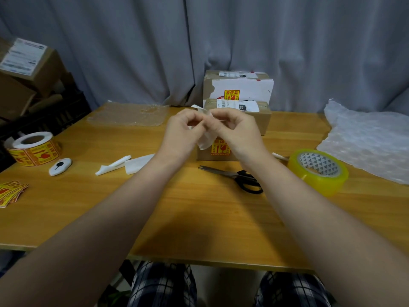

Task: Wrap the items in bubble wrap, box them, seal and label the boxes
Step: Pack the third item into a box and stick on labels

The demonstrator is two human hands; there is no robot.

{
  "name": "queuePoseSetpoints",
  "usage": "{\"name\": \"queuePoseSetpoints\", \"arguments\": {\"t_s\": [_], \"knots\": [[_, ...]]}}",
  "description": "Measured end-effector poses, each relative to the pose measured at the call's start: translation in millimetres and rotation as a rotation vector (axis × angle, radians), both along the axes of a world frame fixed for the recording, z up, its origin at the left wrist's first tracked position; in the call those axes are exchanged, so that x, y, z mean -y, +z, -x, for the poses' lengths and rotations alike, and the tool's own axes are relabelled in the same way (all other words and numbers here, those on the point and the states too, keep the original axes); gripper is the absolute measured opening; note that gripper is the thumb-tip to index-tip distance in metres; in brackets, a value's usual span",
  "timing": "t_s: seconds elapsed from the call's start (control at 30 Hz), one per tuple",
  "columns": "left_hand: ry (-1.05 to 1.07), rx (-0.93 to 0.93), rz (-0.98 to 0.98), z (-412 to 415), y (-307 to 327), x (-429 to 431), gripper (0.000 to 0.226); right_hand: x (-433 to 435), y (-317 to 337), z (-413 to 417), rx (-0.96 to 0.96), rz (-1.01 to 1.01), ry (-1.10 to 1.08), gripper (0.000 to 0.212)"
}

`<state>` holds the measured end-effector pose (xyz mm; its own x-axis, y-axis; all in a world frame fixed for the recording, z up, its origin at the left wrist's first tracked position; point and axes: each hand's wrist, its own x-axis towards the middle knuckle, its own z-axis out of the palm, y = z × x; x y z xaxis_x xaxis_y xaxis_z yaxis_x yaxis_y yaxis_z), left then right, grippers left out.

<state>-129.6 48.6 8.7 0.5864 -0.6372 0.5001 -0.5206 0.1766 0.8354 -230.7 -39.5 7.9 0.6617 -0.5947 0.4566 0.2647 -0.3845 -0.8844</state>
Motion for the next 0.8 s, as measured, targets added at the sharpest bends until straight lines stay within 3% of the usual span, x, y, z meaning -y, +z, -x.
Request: {"name": "queuePoseSetpoints", "arguments": {"t_s": [0.1,0.4,0.57,0.8], "knots": [[0.017,0.084,-0.026,1,3,-2,0.006,4,-2,-2,-0.002,0.036,-0.031,0.009],[0.019,-0.061,-0.071,-2,0,-3,0.009,8,-4,-2,-0.018,-0.073,-0.133,0.015],[0.025,-0.084,-0.060,5,3,-2,0.016,-1,-6,-3,-0.067,0.076,-0.140,0.015],[0.028,-0.199,0.024,-2,-1,-6,0.014,-2,2,-4,0.033,-0.418,-0.111,0.020]]}}
